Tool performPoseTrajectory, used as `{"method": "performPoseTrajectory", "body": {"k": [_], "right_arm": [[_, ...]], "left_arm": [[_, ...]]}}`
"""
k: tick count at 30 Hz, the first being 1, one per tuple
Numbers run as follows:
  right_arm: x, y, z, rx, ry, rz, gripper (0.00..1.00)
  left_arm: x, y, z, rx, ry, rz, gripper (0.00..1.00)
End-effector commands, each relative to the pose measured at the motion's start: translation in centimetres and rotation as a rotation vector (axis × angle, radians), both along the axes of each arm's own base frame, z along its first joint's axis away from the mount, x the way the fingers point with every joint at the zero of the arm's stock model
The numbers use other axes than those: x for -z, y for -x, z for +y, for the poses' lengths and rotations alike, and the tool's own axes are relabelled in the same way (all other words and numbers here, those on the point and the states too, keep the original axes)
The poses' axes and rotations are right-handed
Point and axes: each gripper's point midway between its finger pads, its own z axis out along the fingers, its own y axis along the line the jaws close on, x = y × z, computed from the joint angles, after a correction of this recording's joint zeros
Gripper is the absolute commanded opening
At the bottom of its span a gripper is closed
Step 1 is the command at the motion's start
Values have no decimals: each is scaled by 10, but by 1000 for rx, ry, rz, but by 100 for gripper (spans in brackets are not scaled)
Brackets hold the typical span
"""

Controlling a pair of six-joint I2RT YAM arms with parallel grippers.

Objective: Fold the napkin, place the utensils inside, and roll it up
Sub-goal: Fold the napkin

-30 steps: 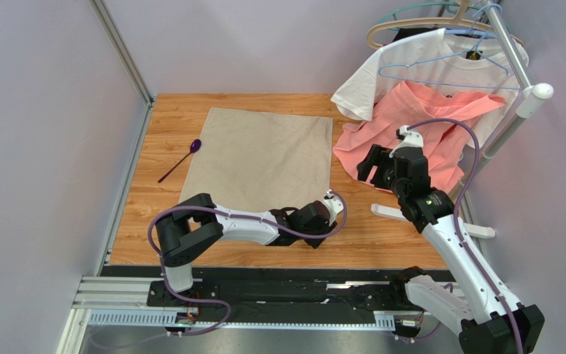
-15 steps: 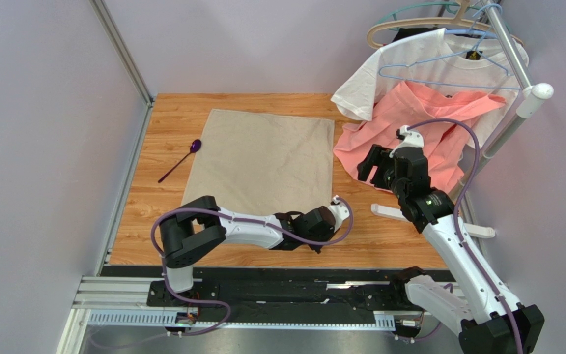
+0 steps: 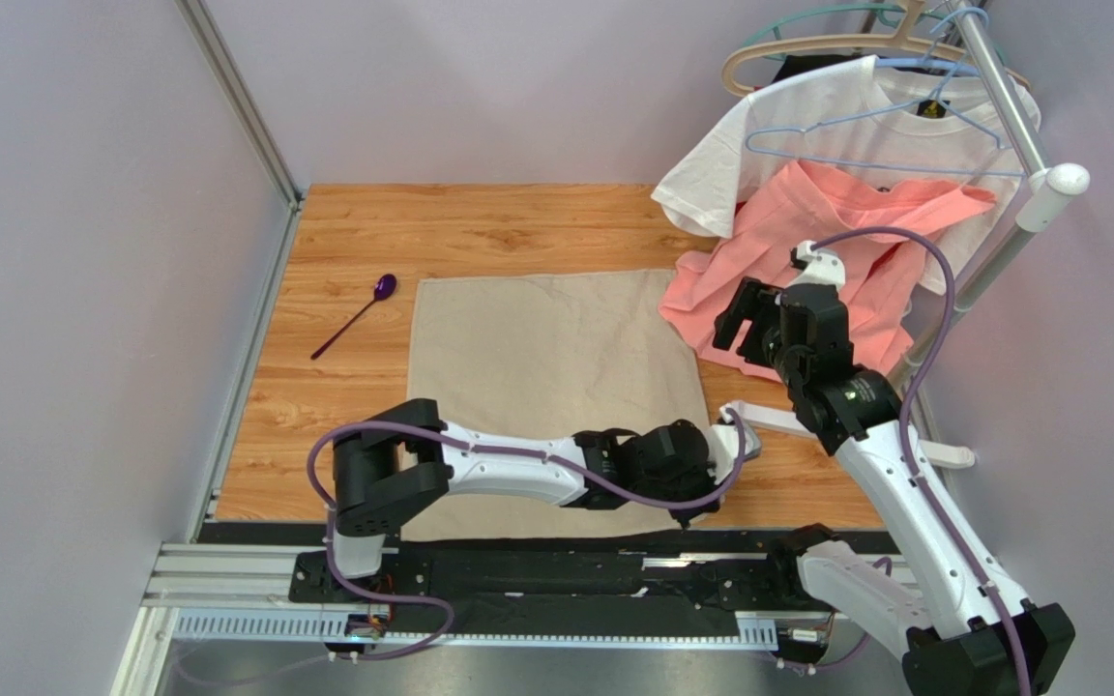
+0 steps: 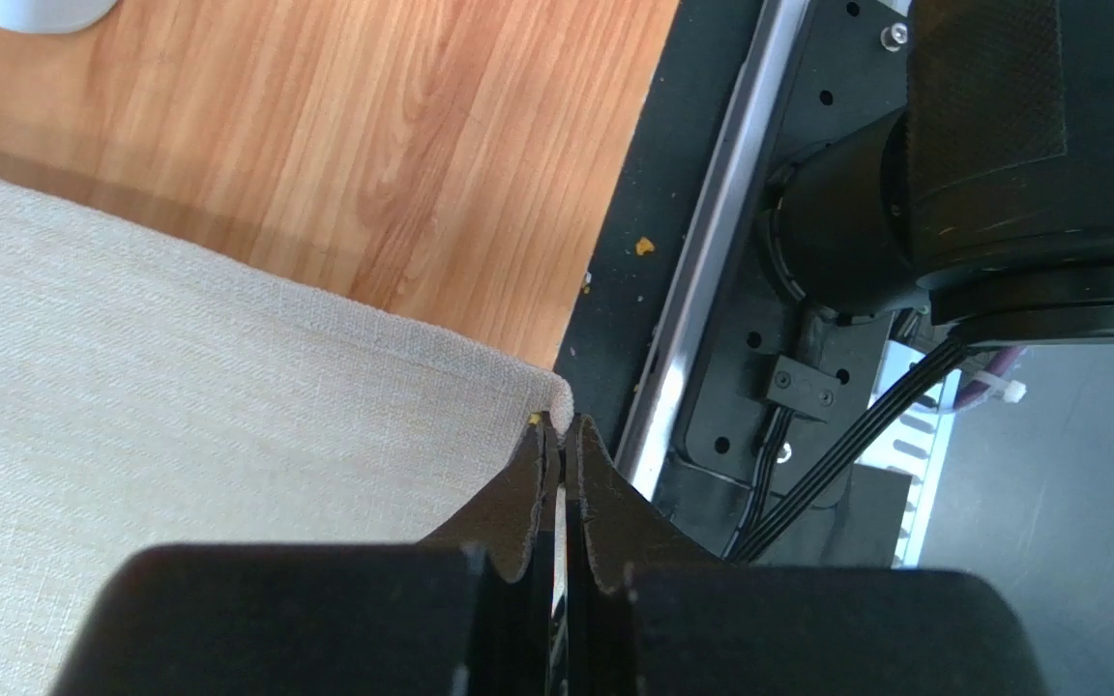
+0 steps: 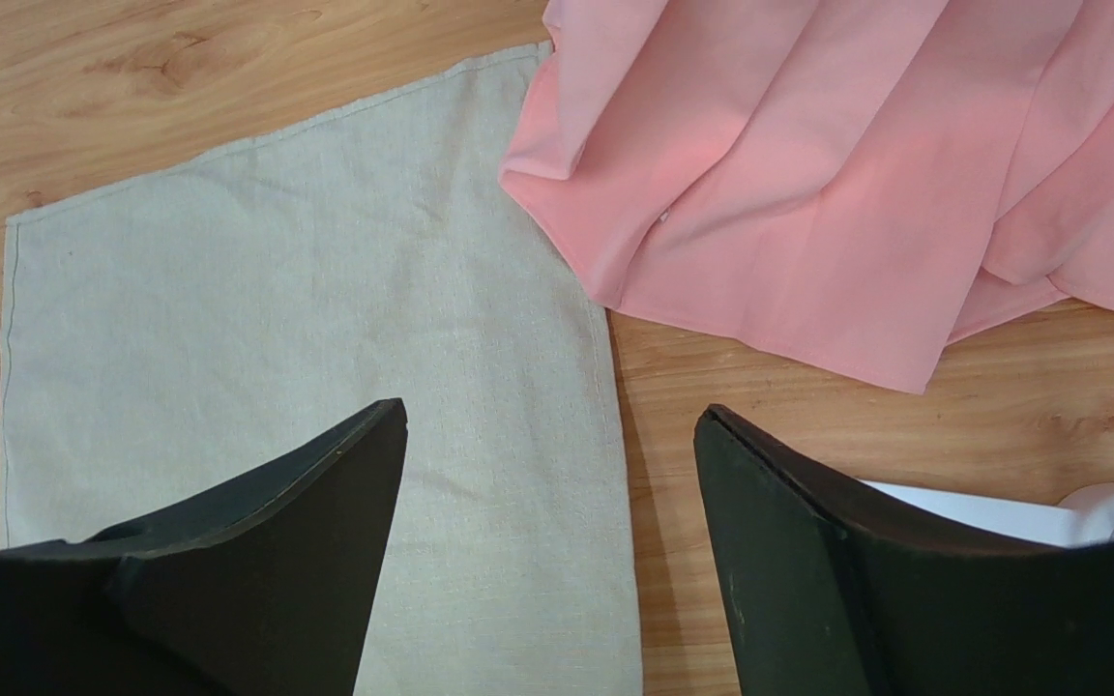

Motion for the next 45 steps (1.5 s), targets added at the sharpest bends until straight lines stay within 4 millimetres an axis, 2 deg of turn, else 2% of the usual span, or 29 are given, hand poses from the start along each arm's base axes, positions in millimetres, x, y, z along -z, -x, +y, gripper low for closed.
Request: {"method": "performPoseTrajectory", "body": {"k": [1, 3, 4, 6, 7, 10, 11, 13, 14, 17, 20, 21, 25, 30, 35, 45], "right_arm": [[-32, -1, -7, 23, 4, -75, 77], [-33, -1, -7, 20, 2, -79, 77], [-37, -1, -6, 19, -1, -88, 77], [-38, -2, -5, 16, -12, -89, 77], [-38, -2, -3, 13, -14, -87, 77], [-38, -4, 0, 5, -29, -91, 77], [-36, -4, 1, 0, -29, -84, 77], [-35, -5, 2, -4, -36, -82, 77], [-34, -5, 4, -8, -41, -81, 77], [-32, -5, 6, -17, -50, -80, 77], [-29, -6, 8, -25, -54, -76, 77], [-28, -6, 9, -25, -56, -72, 77], [-30, -6, 10, -33, -59, -77, 77], [-25, -9, 10, -30, -50, -65, 77], [-24, -11, 11, -35, -50, -63, 77], [-22, -12, 11, -38, -46, -59, 77]], "left_arm": [[-26, -9, 12, -60, 42, 0, 0], [-32, -32, 30, -132, 30, -21, 0], [-38, -56, 49, -190, 27, -20, 0], [-42, -79, 72, -245, -1, -21, 0], [-46, -103, 93, -301, -37, -28, 0], [-48, -140, 133, -403, -117, -60, 0], [-48, -162, 152, -459, -129, -53, 0], [-42, -179, 175, -503, -193, -45, 0], [-39, -197, 194, -563, -218, -40, 0], [-31, -225, 230, -652, -290, -33, 0], [-28, -248, 255, -722, -311, -33, 0], [-26, -260, 269, -762, -317, -28, 0], [-24, -288, 302, -824, -350, -25, 0], [-17, -312, 334, -882, -378, -8, 0], [-18, -334, 368, -954, -379, 0, 0], [-20, -365, 406, -1026, -382, -8, 0]]}}
